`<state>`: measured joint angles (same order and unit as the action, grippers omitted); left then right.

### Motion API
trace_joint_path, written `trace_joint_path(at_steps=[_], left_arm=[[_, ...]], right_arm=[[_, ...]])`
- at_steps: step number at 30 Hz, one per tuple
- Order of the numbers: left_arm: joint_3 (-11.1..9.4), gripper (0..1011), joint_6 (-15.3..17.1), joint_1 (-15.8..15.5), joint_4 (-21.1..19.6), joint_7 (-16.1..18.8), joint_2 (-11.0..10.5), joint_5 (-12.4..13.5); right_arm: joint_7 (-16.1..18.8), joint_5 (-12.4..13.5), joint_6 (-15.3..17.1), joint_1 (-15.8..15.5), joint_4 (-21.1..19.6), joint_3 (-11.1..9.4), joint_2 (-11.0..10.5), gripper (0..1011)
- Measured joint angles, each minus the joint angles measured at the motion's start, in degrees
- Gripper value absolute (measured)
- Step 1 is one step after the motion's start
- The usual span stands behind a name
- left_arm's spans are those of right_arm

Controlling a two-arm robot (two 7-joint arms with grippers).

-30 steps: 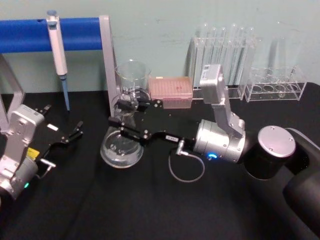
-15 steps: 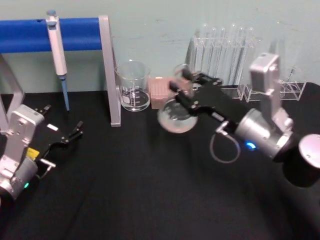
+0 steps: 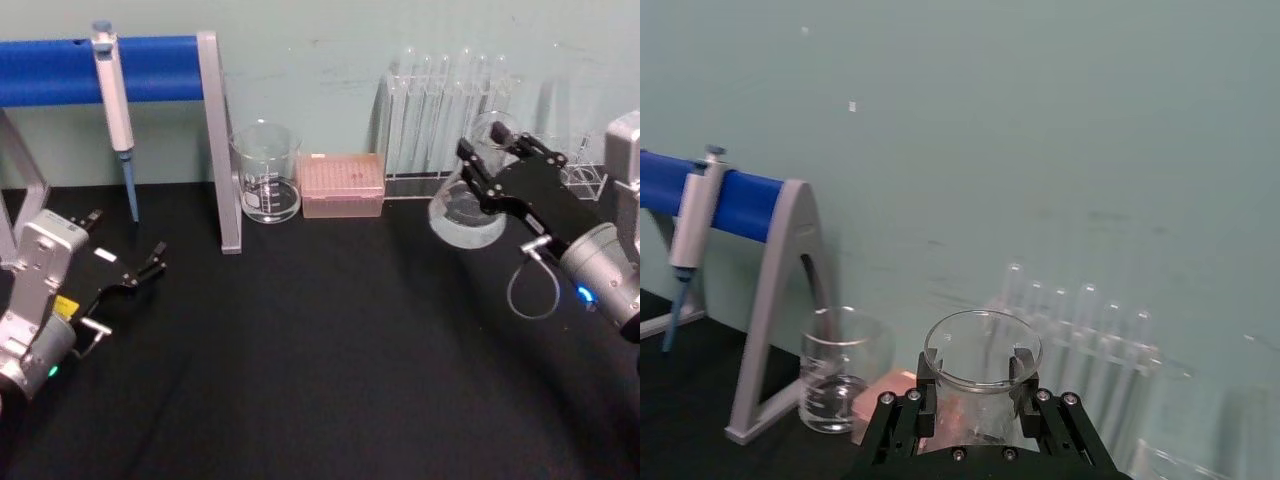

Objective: Grasp the erlenmeyer flask with one hand, shake it three times, then place it back.

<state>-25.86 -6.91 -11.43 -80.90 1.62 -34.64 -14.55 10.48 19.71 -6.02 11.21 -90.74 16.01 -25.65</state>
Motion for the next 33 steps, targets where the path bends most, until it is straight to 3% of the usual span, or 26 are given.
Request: trace_joint_path(at_steps=[6, 11, 18, 26, 33], left_arm=[[0.0, 1001, 0.0, 0.0, 0.0, 0.0, 0.0, 0.0], [0.0, 1001, 0.0, 0.0, 0.0, 0.0, 0.0, 0.0], [0.0, 1001, 0.0, 0.0, 0.0, 0.0, 0.0, 0.0], [0.0, 1001, 0.0, 0.0, 0.0, 0.0, 0.0, 0.0], [0.0, 1001, 0.0, 0.0, 0.0, 0.0, 0.0, 0.0]], right_arm=[[0.1, -0.2, 0.4, -0.7, -0.2, -1.3, 0.4, 456], [2.3, -0.2, 0.9, 0.1, 0.4, -0.8, 1.2, 456], [8.2, 0.3, 1.4, 2.5, 2.2, 2.1, 3.1, 456], [16.1, 1.3, 2.2, 5.8, 4.3, 7.0, 5.6, 453], [20.4, 2.3, 2.7, 7.6, 5.2, 10.7, 6.5, 453]])
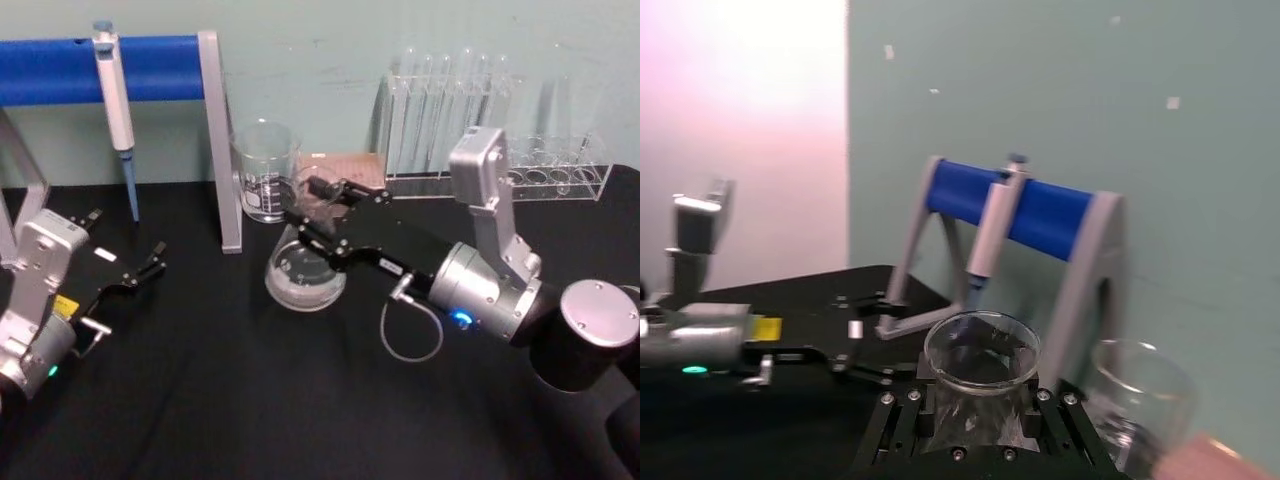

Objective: Grasp the erlenmeyer flask with one hand, shake it three times, then place it back.

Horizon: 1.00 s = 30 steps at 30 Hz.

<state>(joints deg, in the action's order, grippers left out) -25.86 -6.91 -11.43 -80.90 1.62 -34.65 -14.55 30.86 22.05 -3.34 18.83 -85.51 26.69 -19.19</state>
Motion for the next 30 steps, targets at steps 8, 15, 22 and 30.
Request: trace_joint_path(at_steps=[8, 15, 22, 30], left_arm=[[0.0, 1001, 0.0, 0.0, 0.0, 0.0, 0.0, 0.0], [0.0, 1001, 0.0, 0.0, 0.0, 0.0, 0.0, 0.0], [0.0, 1001, 0.0, 0.0, 0.0, 0.0, 0.0, 0.0], [0.0, 1001, 0.0, 0.0, 0.0, 0.0, 0.0, 0.0]], right_arm=[[2.2, 0.9, -0.1, 1.5, 0.8, 2.6, 0.2, 453], [1.8, 1.4, -0.5, 2.1, 1.1, 3.0, -0.3, 456], [-1.1, 1.4, -1.0, 1.3, 0.6, 0.8, -1.5, 456], [-7.4, 0.7, -1.2, -2.3, -1.9, -5.4, -4.2, 453]])
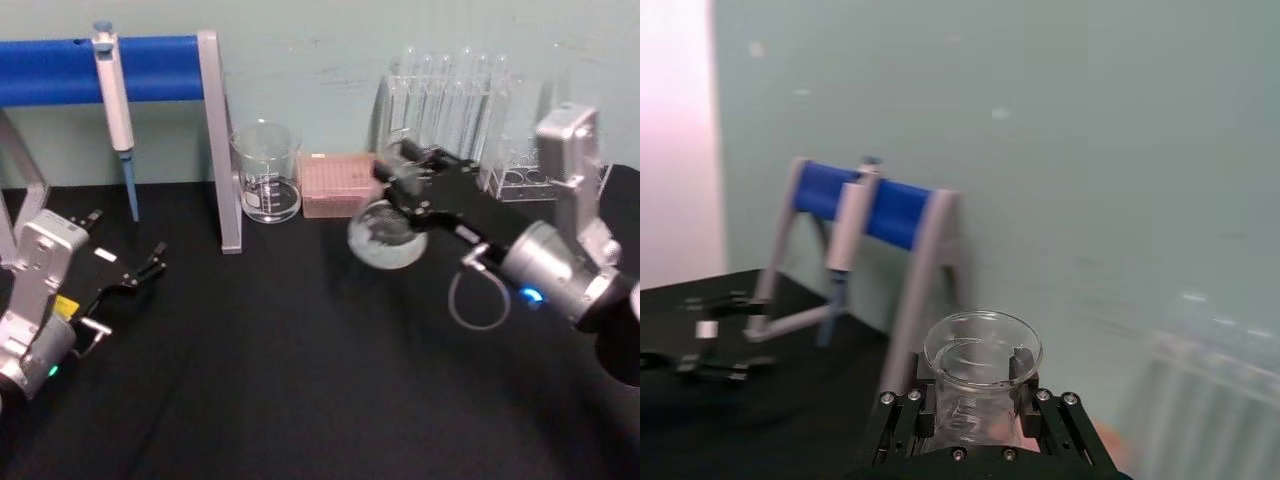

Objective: Grasp the erlenmeyer flask with one hand, shake it three times, then place it back.

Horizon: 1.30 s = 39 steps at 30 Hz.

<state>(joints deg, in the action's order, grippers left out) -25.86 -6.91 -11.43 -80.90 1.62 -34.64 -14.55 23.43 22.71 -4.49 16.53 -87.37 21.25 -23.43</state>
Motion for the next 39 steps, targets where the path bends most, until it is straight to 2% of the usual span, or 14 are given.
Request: trace_joint_path(at_steps=[4, 9, 14, 19, 26, 39], left_arm=[[0.0, 1001, 0.0, 0.0, 0.0, 0.0, 0.0, 0.0], [0.0, 1001, 0.0, 0.0, 0.0, 0.0, 0.0, 0.0], [0.0, 1001, 0.0, 0.0, 0.0, 0.0, 0.0, 0.0], [0.0, 1001, 0.0, 0.0, 0.0, 0.0, 0.0, 0.0], [0.0, 1001, 0.0, 0.0, 0.0, 0.0, 0.0, 0.0], [0.0, 1000, 0.0, 0.0, 0.0, 0.0, 0.0, 0.0]], right_arm=[[-2.9, -0.5, 0.1, -2.3, -1.4, -3.5, -1.0, 456], [-5.0, -1.0, 0.3, -4.2, -2.4, -6.3, -1.5, 453], [-5.6, -1.4, 0.5, -5.2, -2.6, -7.9, -1.2, 453], [-5.0, -1.8, 0.6, -5.1, -2.3, -8.1, -0.6, 453], [-1.3, -2.0, 0.7, -3.1, -0.5, -6.1, 1.0, 456], [6.4, -0.7, 0.8, 2.1, 3.6, 2.1, 4.2, 456]])
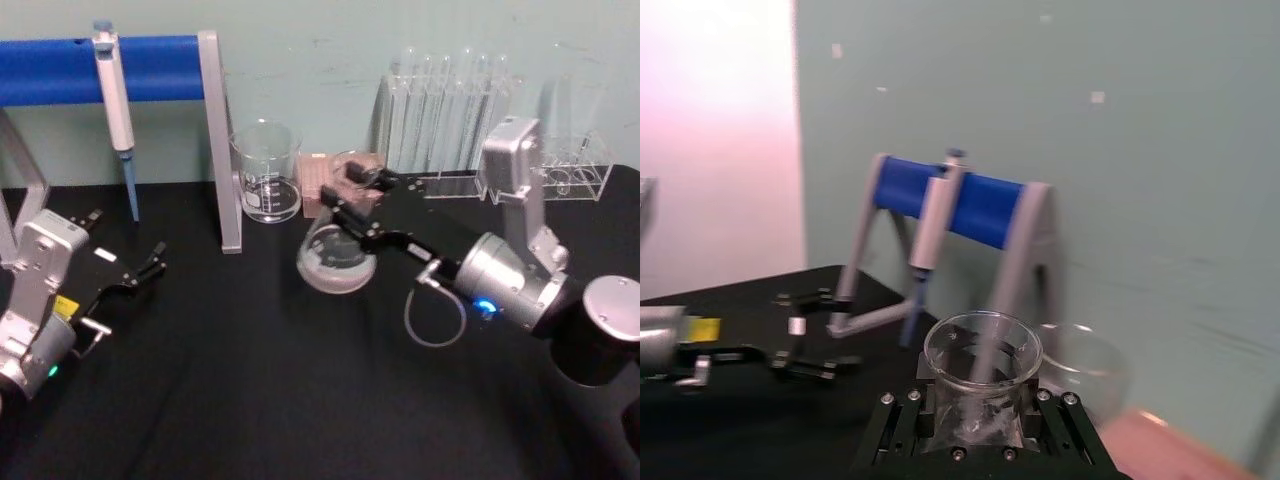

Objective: Grasp the erlenmeyer flask with one hand, shake it three times, then place it back.

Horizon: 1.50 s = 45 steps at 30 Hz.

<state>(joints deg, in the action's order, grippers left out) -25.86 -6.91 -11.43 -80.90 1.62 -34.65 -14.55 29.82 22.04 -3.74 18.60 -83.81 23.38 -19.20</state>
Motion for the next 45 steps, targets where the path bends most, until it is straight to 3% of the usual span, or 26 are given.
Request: trace_joint_path(at_steps=[12, 27, 34, 45], left_arm=[[0.0, 1001, 0.0, 0.0, 0.0, 0.0, 0.0, 0.0], [0.0, 1001, 0.0, 0.0, 0.0, 0.0, 0.0, 0.0], [0.0, 1001, 0.0, 0.0, 0.0, 0.0, 0.0, 0.0], [0.0, 1001, 0.0, 0.0, 0.0, 0.0, 0.0, 0.0]], right_arm=[[2.7, 1.4, 0.0, 2.5, 1.8, 4.6, 0.9, 456], [3.3, 2.8, 0.0, 3.4, 2.4, 6.0, 0.3, 456], [5.1, 3.6, -0.8, 4.3, 3.8, 6.9, -0.1, 453], [5.5, 2.9, -1.3, 4.6, 6.0, 7.8, -1.1, 456]])
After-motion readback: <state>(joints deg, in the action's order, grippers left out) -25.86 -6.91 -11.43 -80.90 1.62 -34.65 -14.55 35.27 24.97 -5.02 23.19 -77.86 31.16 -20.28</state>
